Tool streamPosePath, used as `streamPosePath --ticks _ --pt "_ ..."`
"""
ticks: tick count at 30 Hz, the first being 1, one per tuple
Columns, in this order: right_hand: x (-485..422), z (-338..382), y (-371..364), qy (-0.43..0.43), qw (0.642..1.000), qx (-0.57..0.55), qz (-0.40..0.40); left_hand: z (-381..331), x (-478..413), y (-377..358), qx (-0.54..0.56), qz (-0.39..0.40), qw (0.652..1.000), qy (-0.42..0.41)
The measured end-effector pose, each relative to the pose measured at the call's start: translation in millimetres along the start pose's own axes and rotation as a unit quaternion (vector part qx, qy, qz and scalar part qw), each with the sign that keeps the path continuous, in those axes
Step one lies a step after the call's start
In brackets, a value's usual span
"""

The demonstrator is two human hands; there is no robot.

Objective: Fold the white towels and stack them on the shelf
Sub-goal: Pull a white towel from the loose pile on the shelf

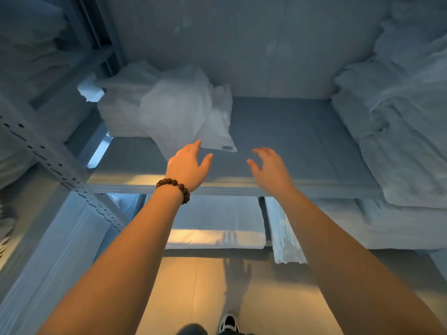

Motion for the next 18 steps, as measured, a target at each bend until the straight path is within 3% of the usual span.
streamPosePath --ticks 18 --pt "-140 25 -44 0.032 0.998 -0.014 0.045 44 -124 1 -0.01 0.012 0.998 0.056"
Point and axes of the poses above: each hand's wrist, its own x-axis away from the middle knuckle, its own y-axis out of the back of the hand, z = x × y, the point moved 5 cm from there along -x, towards the middle knuckle, and after that the axes turned 12 degrees about x, right-handed, at the moved point
